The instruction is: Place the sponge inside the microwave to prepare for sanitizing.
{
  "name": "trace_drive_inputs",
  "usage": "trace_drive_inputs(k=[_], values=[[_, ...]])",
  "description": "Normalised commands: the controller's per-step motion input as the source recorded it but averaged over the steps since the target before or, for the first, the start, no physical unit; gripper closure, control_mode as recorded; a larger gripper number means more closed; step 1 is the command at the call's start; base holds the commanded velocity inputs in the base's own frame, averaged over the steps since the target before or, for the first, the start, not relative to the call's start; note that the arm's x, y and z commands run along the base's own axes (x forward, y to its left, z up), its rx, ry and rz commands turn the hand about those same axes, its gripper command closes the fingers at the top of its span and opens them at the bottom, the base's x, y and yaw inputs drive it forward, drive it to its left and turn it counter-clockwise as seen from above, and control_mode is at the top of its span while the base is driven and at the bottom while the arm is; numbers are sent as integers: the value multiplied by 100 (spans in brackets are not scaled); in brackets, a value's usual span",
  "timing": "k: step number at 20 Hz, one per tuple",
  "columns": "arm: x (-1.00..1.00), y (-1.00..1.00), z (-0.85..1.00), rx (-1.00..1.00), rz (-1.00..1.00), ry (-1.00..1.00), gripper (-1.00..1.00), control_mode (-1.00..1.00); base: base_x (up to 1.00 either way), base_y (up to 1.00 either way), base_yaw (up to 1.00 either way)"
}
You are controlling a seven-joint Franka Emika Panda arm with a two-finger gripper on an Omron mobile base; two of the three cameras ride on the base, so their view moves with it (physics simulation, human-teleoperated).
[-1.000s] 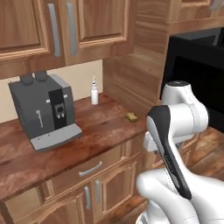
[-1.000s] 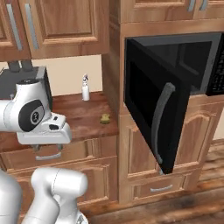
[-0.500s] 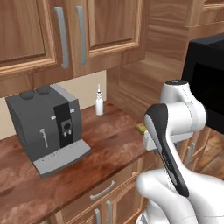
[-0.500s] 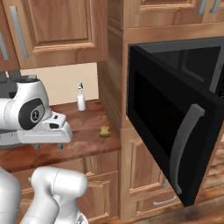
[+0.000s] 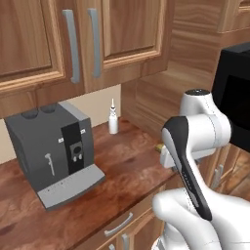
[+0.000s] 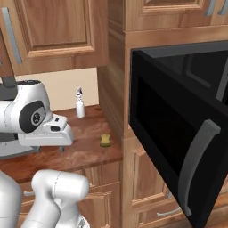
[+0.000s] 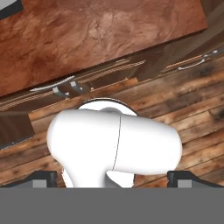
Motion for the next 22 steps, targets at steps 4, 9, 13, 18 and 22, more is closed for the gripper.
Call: trace_drive_inputs(k=[4,9,13,18,22], values=[[0,0,0,0,0,0,-100,100,1,0,0],[0,0,0,0,0,0,-100,100,2,-6,-4],[0,0,0,0,0,0,-100,100,23,-63,-6],[0,0,0,0,0,0,-100,100,36,-45,3],[0,0,0,0,0,0,-100,100,14,-57,3]])
